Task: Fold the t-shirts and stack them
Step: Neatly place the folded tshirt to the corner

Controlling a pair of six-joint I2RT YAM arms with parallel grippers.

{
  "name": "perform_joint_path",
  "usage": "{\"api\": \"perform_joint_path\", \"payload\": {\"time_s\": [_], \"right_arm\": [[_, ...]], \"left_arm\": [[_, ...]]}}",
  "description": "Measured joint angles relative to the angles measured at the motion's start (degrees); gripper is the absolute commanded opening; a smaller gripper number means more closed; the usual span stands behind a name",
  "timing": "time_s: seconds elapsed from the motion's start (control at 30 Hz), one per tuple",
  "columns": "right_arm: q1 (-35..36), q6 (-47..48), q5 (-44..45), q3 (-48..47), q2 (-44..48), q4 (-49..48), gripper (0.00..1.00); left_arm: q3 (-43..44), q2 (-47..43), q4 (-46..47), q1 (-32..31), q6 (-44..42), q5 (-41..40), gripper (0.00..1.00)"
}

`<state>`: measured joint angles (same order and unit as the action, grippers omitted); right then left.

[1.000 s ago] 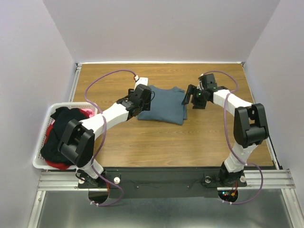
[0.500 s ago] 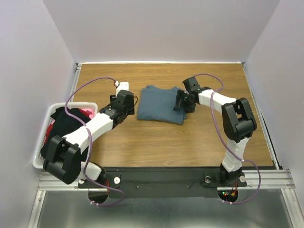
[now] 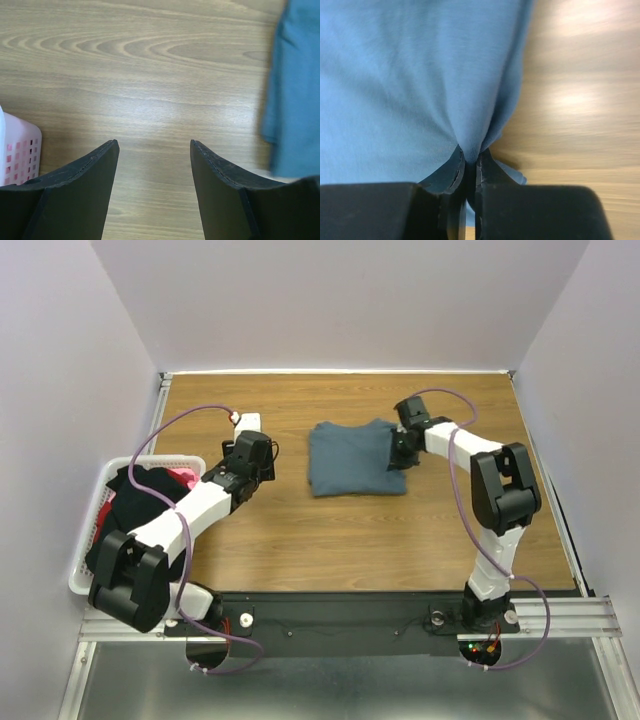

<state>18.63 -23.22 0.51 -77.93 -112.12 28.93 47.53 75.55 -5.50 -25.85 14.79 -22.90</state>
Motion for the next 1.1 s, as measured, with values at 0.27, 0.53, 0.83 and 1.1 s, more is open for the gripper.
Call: {"api": "perform_joint_path", "payload": {"time_s": [0.27, 0.53, 0.83, 1.1], "right_arm": [[-16.5, 19.6, 11.2, -8.7, -3.9, 3.7, 0.01], [-22.5, 32.8, 27.6, -19.3, -13.6, 4.1, 0.01], [-23.3, 39.3, 38.0, -29.0, -21.1, 3.6, 0.09], [-27.2, 38.4, 39.5, -29.8, -21.1, 2.9, 0.55]], "left_arm": [[-0.3, -2.3, 1.2, 0.1, -0.4, 0.5, 0.7], [-0.7, -5.1, -2.8, 0.1, 0.8, 3.8, 0.7], [3.9, -9.7, -10.4, 0.1, 1.6, 6.8, 0.7], [4.9, -11.2, -12.2, 0.1, 1.6, 7.4, 0.7]]}}
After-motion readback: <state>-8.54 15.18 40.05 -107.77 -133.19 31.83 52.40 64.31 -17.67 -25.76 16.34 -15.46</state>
